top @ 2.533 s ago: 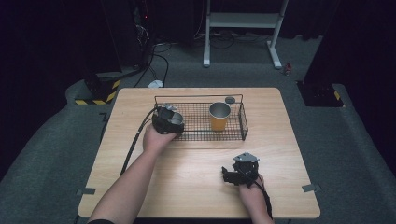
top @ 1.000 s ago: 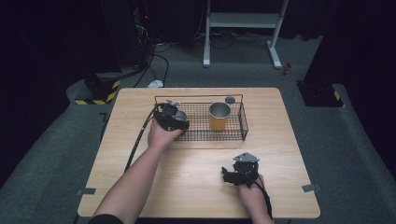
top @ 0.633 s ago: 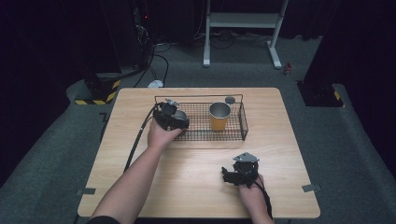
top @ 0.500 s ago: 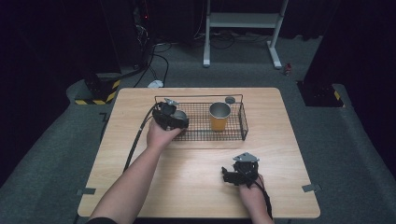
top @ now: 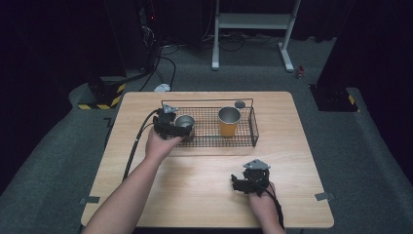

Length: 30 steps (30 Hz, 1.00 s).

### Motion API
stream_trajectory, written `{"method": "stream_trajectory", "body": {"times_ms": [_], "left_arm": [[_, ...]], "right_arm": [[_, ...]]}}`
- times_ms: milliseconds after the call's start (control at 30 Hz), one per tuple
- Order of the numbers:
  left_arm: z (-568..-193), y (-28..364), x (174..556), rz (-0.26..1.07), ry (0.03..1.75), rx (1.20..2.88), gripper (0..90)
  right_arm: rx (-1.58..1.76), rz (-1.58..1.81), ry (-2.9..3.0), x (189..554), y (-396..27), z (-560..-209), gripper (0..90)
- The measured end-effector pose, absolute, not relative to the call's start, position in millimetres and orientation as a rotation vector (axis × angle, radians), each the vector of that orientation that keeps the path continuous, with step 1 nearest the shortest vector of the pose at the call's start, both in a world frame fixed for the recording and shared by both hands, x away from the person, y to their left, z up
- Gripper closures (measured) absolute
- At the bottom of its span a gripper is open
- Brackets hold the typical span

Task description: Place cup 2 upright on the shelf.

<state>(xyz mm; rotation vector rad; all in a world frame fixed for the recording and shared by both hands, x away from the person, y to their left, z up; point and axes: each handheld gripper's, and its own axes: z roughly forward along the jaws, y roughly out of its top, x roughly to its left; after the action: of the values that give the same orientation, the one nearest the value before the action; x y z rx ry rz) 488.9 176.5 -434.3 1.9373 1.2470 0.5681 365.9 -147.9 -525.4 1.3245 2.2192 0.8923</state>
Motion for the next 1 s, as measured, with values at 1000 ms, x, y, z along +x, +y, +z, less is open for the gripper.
{"method": "stream_trajectory", "body": {"times_ms": [1000], "left_arm": [[-451, 226, 415, 0.522, 1.17, 1.907, 10.4]], "right_arm": [[1.328, 0.892, 2.217, 366, -148, -525, 12.2]]}}
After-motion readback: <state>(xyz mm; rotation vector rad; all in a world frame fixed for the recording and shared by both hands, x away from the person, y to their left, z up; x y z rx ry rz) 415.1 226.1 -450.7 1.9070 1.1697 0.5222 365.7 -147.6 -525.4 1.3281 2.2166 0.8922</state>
